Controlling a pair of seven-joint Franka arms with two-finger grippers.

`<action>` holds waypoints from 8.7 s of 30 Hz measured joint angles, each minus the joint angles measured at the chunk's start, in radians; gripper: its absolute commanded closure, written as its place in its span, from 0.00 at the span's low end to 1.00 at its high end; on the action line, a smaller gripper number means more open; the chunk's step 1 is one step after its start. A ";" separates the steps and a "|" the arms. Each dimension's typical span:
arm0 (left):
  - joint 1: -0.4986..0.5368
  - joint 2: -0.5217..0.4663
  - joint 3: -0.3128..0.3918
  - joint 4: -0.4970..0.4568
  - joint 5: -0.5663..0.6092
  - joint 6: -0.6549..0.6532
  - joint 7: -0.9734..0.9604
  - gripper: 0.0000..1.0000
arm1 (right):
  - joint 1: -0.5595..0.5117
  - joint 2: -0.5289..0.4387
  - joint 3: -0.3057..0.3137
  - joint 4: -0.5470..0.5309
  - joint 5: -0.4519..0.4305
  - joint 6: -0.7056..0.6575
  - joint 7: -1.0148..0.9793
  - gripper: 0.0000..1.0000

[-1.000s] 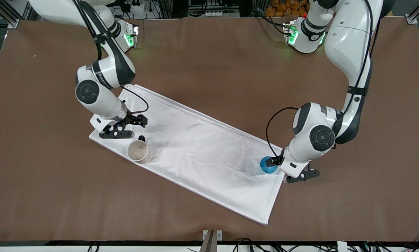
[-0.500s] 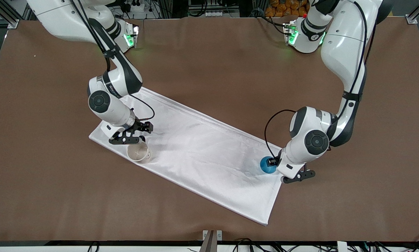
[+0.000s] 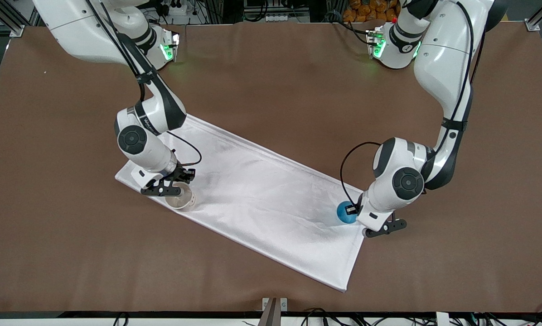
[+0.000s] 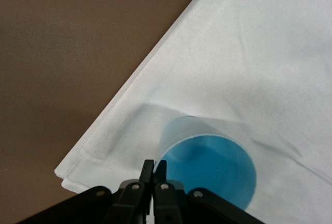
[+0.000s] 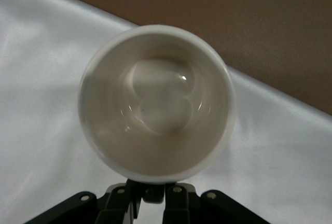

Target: Place blue cup into white mug on table

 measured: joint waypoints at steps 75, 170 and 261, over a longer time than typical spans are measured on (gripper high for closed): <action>0.155 -0.568 -0.059 -0.536 0.042 -0.093 0.402 1.00 | 0.740 0.334 0.041 0.547 -0.176 -0.164 0.662 0.00; 0.326 -0.409 -0.426 -0.329 0.134 -0.119 0.077 0.00 | -0.182 -0.456 -0.054 0.417 0.057 -0.830 -0.349 0.00; 0.320 -0.751 -0.053 -0.142 0.007 -0.550 0.529 0.00 | -0.123 -0.500 -0.161 0.413 0.133 -0.900 -0.501 0.00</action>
